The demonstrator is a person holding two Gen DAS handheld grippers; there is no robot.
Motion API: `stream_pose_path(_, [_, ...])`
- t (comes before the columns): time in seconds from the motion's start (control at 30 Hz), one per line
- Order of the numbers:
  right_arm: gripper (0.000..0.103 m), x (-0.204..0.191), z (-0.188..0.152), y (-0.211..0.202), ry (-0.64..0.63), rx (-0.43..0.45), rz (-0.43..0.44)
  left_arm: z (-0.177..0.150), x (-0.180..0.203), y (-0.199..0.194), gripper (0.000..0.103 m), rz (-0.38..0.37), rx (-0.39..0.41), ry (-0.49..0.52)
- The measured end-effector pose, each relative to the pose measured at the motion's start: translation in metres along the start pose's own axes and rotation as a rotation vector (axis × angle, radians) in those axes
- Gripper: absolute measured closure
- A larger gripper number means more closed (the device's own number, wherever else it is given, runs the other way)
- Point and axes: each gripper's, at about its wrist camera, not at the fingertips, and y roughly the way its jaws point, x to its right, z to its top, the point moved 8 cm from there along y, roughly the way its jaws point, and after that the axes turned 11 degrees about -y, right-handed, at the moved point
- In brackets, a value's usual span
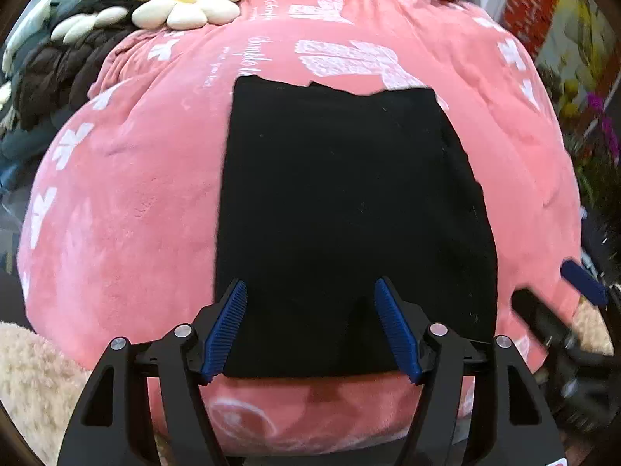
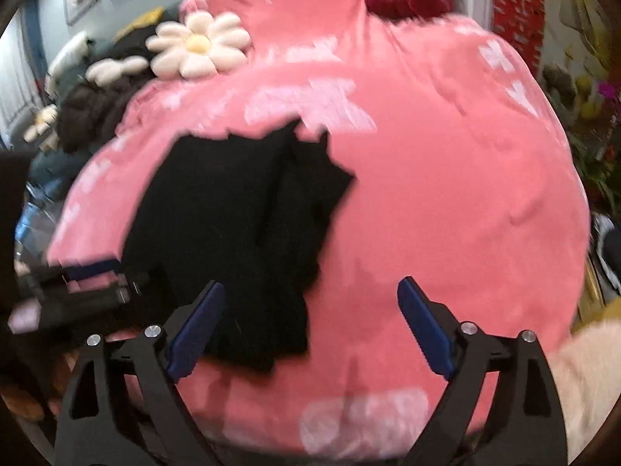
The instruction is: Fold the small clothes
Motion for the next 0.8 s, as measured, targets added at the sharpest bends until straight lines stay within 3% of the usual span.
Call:
stream_pose_path(0.2, [0.015, -0.001, -0.018, 0.018, 0.032, -0.068, -0.025, -0.022, 0.019, 0.001, 0.038, 0.041, -0.004, 0.079])
stream_pose_path(0.5, [0.013, -0.005, -0.027, 0.024, 0.023, -0.092, -0.021, -0.037, 0.007, 0.005, 0.037, 0.124, -0.004, 0.052])
stream_pose_path(0.8, [0.013, -0.007, -0.03, 0.028, 0.02, -0.112, -0.01, -0.046, 0.004, 0.01, 0.037, 0.146, -0.024, 0.041])
